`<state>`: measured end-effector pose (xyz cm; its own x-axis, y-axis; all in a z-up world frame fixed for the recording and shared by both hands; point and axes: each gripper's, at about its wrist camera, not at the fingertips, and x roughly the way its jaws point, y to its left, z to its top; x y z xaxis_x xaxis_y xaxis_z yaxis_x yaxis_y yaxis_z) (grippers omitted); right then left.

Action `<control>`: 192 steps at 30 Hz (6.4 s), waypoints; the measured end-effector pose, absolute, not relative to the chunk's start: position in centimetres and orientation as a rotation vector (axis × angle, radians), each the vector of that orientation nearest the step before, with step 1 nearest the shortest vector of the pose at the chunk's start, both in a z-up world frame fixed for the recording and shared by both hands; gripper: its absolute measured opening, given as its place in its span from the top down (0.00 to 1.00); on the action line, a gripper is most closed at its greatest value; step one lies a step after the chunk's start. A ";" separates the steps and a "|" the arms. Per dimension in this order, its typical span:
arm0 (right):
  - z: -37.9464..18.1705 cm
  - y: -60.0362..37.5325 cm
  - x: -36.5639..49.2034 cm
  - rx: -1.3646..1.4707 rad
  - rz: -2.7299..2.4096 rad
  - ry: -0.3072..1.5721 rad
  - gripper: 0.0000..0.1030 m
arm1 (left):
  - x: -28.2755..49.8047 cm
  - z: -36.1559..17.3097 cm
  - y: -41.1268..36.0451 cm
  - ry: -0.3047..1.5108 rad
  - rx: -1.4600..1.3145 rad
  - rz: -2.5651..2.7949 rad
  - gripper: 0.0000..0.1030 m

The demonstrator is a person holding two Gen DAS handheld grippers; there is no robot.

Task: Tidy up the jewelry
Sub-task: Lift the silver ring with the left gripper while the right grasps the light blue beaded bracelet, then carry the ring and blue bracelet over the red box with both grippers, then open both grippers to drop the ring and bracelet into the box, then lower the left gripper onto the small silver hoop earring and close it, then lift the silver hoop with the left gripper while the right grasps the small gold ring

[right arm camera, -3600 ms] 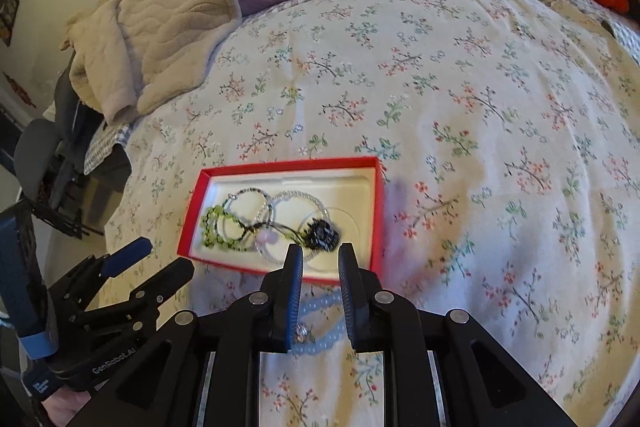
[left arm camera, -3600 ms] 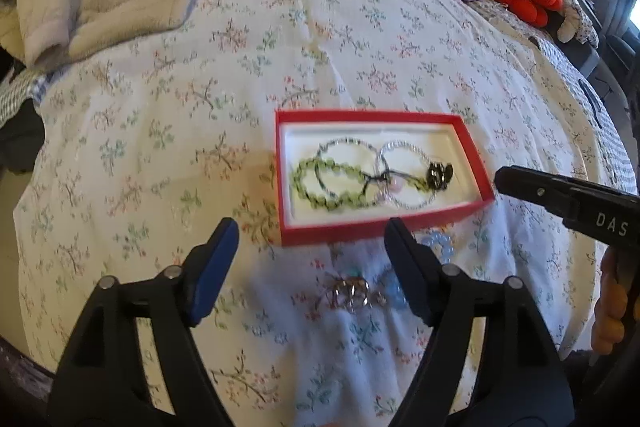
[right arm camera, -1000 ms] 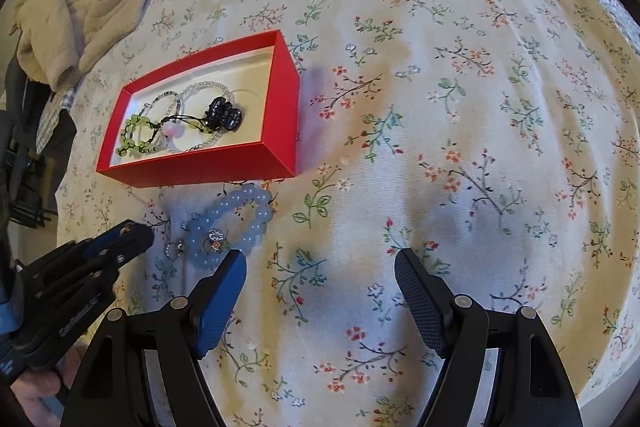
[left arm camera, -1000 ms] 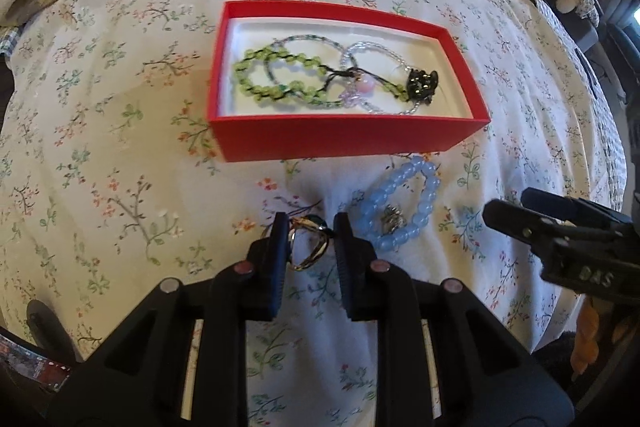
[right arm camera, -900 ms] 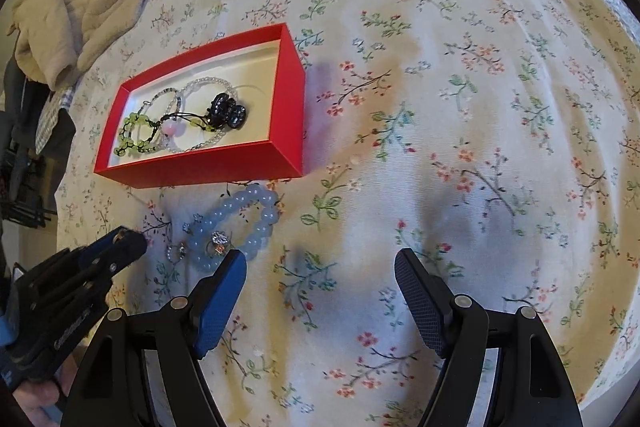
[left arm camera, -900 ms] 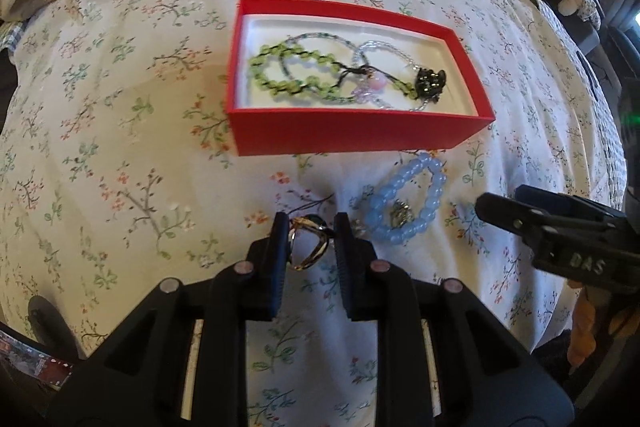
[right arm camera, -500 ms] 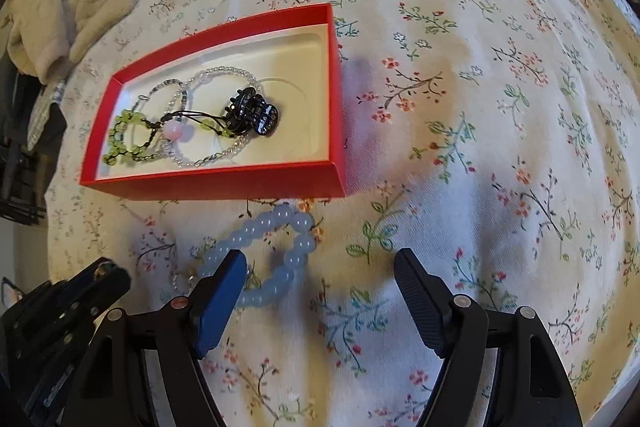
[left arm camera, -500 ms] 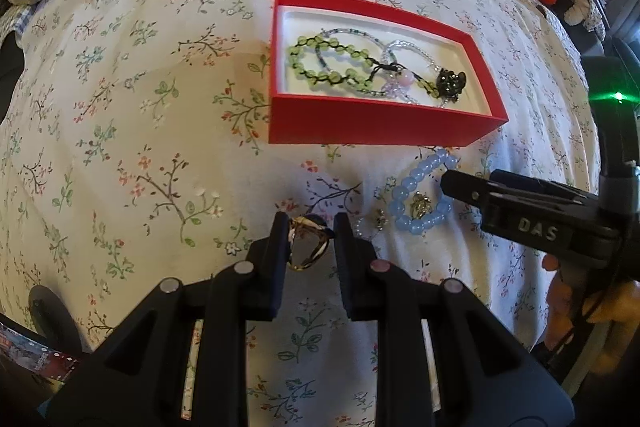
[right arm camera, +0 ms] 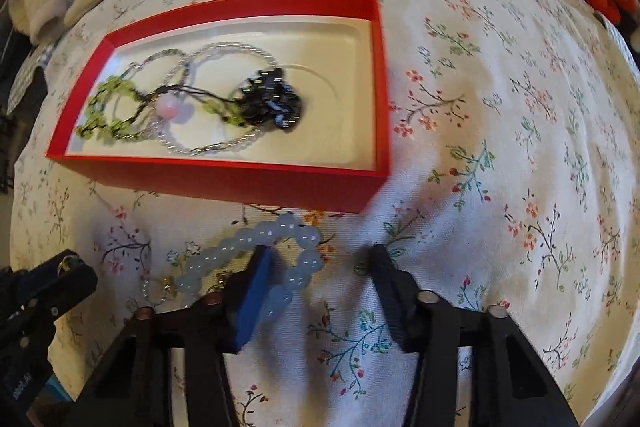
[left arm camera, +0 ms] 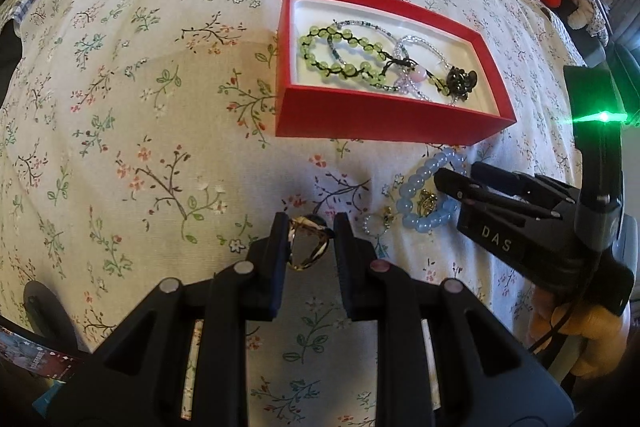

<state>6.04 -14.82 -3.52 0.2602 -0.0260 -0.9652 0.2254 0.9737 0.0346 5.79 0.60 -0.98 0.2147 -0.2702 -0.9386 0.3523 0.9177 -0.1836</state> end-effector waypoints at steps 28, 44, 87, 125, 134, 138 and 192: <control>3.7 -14.2 1.3 0.232 0.048 1.152 0.89 | 5.5 1.8 1.7 1.227 -0.003 -0.448 0.76; 9.7 -15.3 0.6 0.302 0.078 0.968 0.89 | 6.1 4.6 0.6 1.141 -0.036 -0.516 0.76; 5.3 -19.7 7.2 0.377 -0.059 0.998 0.82 | 10.8 3.0 -2.4 1.091 -0.059 -0.478 0.59; 3.0 -20.4 -0.1 0.307 -0.129 1.208 0.31 | 4.5 0.0 1.0 1.313 0.013 -0.457 0.26; 2.6 -20.3 0.2 0.317 -0.127 1.230 0.31 | 4.2 -1.7 -2.0 1.351 0.094 -0.500 0.59; 2.4 -20.3 0.0 0.320 -0.127 1.234 0.31 | 3.9 -2.3 -2.8 1.305 0.170 -0.542 0.62; -2.3 -12.4 1.4 -0.079 0.274 1.100 0.76 | 2.4 -2.7 -2.4 1.058 0.438 -0.646 0.82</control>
